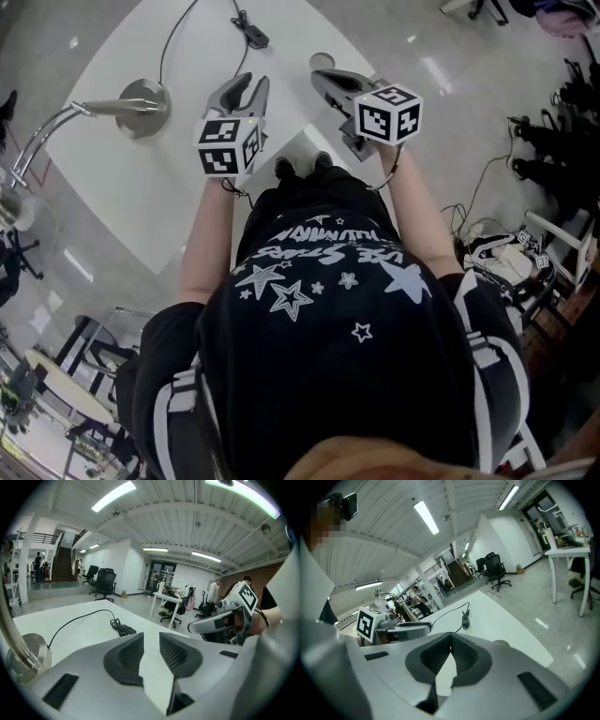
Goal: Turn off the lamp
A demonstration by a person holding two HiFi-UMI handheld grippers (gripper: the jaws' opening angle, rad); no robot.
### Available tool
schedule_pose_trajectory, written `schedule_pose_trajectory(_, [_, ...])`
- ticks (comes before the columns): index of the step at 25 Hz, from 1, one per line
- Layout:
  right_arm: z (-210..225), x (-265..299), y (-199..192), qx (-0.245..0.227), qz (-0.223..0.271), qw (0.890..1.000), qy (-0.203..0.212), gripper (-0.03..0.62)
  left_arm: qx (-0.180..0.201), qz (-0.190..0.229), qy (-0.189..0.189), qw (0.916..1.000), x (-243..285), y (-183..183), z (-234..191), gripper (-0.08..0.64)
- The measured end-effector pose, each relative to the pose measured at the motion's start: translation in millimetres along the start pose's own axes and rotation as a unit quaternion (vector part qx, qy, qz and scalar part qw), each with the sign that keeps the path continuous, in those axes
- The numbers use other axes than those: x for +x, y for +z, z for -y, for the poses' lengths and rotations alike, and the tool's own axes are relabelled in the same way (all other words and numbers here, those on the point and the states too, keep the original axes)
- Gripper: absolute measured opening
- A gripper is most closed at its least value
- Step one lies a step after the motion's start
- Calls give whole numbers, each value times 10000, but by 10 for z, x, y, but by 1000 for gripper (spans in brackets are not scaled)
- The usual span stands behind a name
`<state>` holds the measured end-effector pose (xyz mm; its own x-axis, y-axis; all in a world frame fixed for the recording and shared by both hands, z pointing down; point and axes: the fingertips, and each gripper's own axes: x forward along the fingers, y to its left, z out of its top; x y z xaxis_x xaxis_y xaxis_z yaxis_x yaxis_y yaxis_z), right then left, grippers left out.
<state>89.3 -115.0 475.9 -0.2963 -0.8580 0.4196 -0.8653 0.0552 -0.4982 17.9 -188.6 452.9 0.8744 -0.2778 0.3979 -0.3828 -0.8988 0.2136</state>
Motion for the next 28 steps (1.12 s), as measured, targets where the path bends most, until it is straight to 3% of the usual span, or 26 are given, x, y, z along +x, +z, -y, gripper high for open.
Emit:
schedule_pose_trajectory(9, [-1,-482,-115,11,274,9996,56,6,76,242,79,9996,-116,79,465,17])
schedule_pose_trajectory(19, [-291,-1012,-147,-239,640,9961,552,6,260,440,349,9981,-570,66,1088,12])
schedule_pose_trajectory(28, [-468,-1211,-333,-537,634,9915,998,6,321,676,697,9948,-914,-18,1455,12])
